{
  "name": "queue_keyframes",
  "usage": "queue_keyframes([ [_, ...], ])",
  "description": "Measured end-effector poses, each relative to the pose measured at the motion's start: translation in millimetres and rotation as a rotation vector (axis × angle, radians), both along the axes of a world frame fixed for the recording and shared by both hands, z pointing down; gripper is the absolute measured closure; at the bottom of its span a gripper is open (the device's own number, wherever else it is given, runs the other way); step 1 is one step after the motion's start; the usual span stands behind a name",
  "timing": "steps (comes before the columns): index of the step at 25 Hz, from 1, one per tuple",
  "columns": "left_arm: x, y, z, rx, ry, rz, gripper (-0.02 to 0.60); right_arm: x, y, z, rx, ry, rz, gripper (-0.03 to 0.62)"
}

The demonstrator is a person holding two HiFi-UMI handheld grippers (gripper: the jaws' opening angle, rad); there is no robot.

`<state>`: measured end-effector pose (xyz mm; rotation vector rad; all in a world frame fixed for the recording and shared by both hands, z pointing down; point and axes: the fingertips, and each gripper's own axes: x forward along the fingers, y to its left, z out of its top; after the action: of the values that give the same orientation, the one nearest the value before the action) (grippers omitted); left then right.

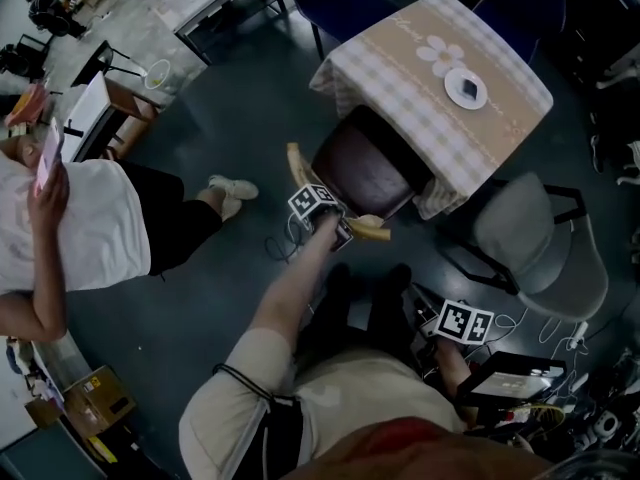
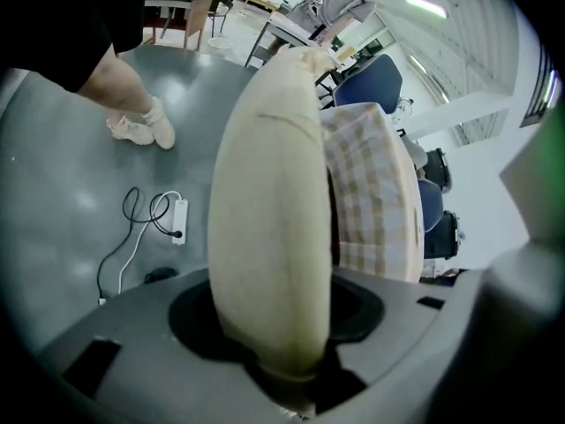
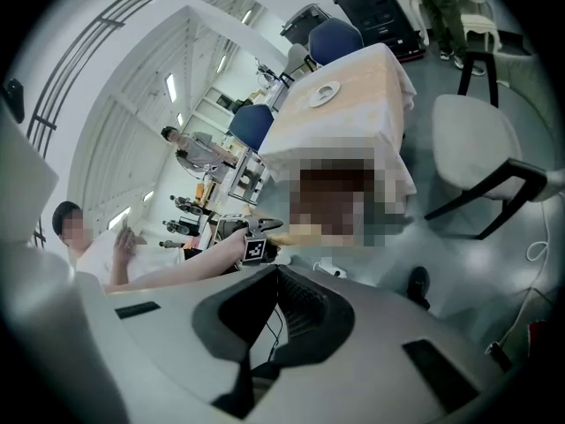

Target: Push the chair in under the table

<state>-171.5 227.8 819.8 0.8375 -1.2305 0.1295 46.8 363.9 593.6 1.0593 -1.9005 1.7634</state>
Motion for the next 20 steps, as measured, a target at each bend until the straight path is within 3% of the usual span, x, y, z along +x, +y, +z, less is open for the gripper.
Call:
queue_keyframes([
  [7,4.1,-0.4,2.5,-0.009,-0.003,0.104,0.387,-6.6,-2.6,-4.4,0.018,-0.013,-0.012,0.585],
  [15,15.0,6.5,3.1,-0.015,0.023,0.335,0.364,-11.5,2.6,-9.7,0.028,-0.019,-0.012,0.585],
  [20,10.4,4.2,-1.4,-0.002,0.028,0.381,0.340,-21.2,0.4,-13.3,0.037,-0.018,-0.019,0.585],
])
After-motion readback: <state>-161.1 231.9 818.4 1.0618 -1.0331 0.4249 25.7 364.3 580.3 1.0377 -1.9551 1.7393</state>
